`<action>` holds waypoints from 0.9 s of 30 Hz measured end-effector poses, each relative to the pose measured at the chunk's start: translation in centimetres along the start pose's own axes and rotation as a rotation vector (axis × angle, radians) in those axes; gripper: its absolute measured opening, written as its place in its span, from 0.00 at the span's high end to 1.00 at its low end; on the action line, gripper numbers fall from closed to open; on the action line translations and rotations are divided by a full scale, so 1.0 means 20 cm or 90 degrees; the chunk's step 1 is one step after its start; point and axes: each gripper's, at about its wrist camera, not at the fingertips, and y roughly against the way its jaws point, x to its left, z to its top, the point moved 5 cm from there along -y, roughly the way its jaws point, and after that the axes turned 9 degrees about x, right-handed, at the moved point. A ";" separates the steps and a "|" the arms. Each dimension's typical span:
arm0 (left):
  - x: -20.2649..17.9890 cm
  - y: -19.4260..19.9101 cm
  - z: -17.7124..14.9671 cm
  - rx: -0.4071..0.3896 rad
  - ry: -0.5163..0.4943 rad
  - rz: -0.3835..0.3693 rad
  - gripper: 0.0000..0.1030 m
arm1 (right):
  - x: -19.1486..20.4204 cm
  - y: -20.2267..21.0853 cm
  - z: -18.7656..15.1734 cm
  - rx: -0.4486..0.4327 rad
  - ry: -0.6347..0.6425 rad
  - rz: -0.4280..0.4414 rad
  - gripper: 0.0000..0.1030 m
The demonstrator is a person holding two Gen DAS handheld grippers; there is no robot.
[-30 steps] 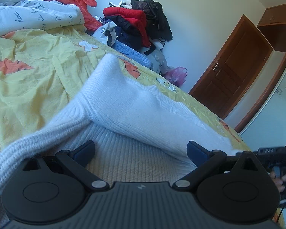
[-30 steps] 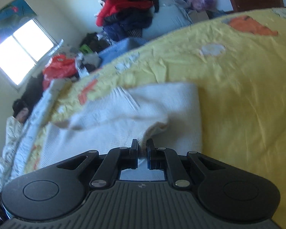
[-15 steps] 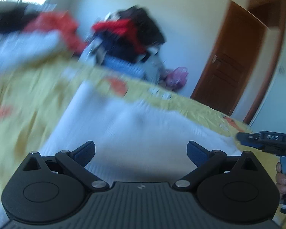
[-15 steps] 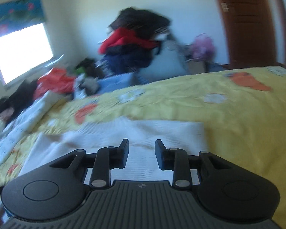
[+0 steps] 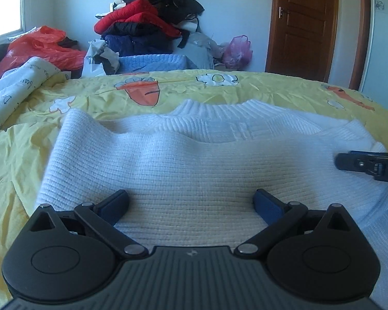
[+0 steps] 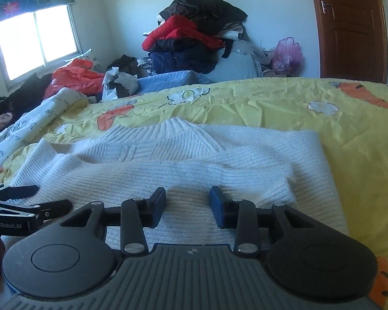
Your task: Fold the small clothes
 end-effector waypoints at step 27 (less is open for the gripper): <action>-0.12 0.16 -0.18 0.019 -0.027 0.039 0.00 | 0.10 0.23 -0.30 0.058 0.065 -0.148 0.10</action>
